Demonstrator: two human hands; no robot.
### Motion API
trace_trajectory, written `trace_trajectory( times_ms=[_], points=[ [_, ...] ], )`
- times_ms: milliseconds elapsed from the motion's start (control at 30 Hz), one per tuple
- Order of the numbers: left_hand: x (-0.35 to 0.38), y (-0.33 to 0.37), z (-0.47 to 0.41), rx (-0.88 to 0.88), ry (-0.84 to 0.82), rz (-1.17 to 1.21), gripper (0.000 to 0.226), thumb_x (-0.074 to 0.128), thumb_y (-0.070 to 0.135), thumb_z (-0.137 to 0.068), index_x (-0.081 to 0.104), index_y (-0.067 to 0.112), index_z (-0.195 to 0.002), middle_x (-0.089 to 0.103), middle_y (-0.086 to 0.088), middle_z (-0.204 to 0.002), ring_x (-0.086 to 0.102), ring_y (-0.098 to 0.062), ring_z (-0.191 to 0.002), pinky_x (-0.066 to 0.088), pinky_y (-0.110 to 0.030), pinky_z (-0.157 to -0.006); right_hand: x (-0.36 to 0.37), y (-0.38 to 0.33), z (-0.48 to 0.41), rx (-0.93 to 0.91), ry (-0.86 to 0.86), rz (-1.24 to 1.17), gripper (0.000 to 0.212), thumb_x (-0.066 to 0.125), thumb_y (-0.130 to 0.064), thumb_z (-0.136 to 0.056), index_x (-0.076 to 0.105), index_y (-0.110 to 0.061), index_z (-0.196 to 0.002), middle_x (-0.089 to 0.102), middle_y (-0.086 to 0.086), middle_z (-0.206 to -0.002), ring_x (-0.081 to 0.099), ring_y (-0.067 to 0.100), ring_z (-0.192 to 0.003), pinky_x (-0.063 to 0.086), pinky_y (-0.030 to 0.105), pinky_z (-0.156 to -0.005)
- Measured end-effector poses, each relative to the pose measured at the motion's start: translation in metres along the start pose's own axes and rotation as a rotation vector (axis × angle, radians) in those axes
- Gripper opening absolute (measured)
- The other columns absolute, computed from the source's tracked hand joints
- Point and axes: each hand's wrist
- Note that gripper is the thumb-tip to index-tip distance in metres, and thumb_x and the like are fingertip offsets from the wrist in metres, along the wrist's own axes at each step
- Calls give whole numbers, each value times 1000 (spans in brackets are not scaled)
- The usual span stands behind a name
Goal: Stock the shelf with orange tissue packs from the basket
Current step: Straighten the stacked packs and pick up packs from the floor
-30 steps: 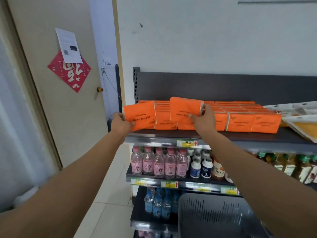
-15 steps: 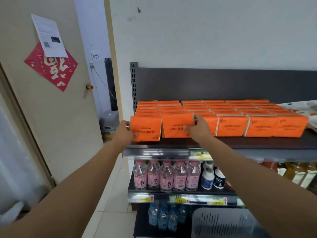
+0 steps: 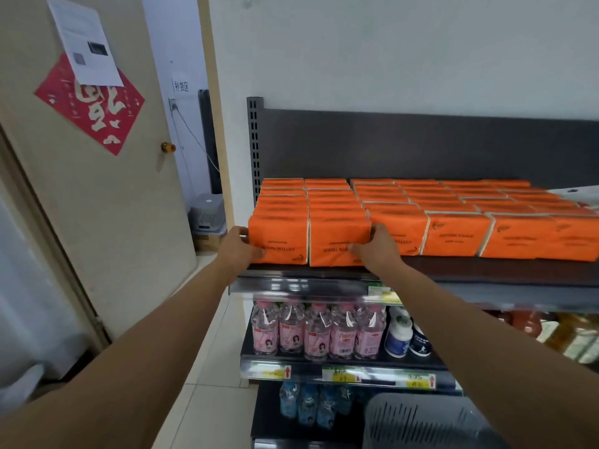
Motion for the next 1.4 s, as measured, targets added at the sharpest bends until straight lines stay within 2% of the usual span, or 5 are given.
trace_trajectory(
  times_ms=[467, 667, 800, 1100, 1400],
  points=[
    [2, 12, 12, 54, 39, -144, 71, 70, 7, -81, 29, 5, -139, 46, -16, -133, 49, -30, -119, 45, -35, -88, 0, 0, 8, -7, 59, 92, 51, 67, -17, -87, 39, -2, -127, 55, 16, -121, 56, 34, -108, 49, 42, -89],
    [8, 42, 30, 300, 191, -205, 52, 64, 12, -82, 42, 11, -129, 44, -12, -130, 49, -26, -116, 49, -40, -93, -13, -1, 19, -79, 191, 109, 48, 61, -19, -90, 42, -4, -132, 52, 16, -128, 55, 31, -112, 47, 39, -92],
    [43, 69, 65, 557, 283, -381, 39, 58, 14, -84, 50, 15, -122, 44, -8, -128, 39, -26, -123, 32, -40, -106, -25, 1, 39, -156, 239, 111, 40, 54, -20, -94, 46, -7, -131, 53, 11, -125, 53, 25, -110, 45, 35, -90],
    [149, 87, 154, 905, -154, -301, 30, 59, 7, -82, 58, 9, -112, 53, -10, -116, 45, -26, -115, 34, -35, -99, -89, 51, 106, -151, 325, 162, 35, 55, -15, -93, 53, -6, -127, 57, 13, -123, 55, 26, -110, 41, 29, -87],
    [275, 93, 289, 967, -638, -304, 24, 58, 4, -85, 59, 7, -109, 52, -10, -113, 53, -23, -104, 38, -25, -85, -225, 160, 232, 118, 473, 271, 25, 54, -14, -93, 60, -4, -115, 65, 14, -110, 60, 28, -100, 46, 32, -81]
  ],
)
Point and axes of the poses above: each hand's wrist, its own z-axis away from the middle knuckle, its own x-axis out of the palm, y = z × x
